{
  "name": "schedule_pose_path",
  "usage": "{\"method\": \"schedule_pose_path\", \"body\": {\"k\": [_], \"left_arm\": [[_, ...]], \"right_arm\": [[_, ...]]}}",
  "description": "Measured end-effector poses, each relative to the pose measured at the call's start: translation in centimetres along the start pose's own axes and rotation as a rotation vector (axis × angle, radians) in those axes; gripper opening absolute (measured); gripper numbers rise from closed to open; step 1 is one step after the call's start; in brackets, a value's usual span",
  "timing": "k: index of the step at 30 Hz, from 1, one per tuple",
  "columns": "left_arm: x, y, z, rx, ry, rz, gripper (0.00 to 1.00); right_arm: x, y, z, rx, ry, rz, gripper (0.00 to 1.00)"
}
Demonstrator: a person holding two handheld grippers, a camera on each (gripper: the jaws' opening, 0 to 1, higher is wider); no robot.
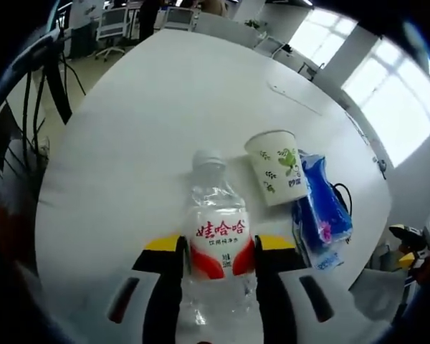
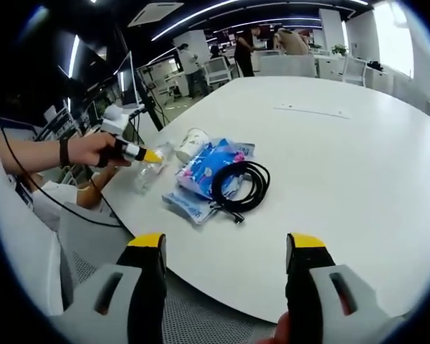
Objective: Arrange the tabletop items into an orderly group along one side of the table until the central work area is clear of visible clutter.
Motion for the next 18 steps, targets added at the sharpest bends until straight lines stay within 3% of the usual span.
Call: {"method": "schedule_pose_path", "body": {"k": [18], "left_arm": [[-1.9, -0.5, -1.1, 0.009, -0.011, 0.045, 0.37]], "right_arm": [[-0.3, -0.1, 0.1, 0.000, 0.005, 0.000, 0.67]]}}
Point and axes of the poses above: the point that each gripper's makers call its tool centre point, and the gripper's own axes: z roughly forward along the fingers, y roughly to its right, x roughly out of its top, the point moved 10 cm from there along -z, roughly backward along the fingers, and after that the axes turned 9 degrees about -y, right-handed, at the moved point
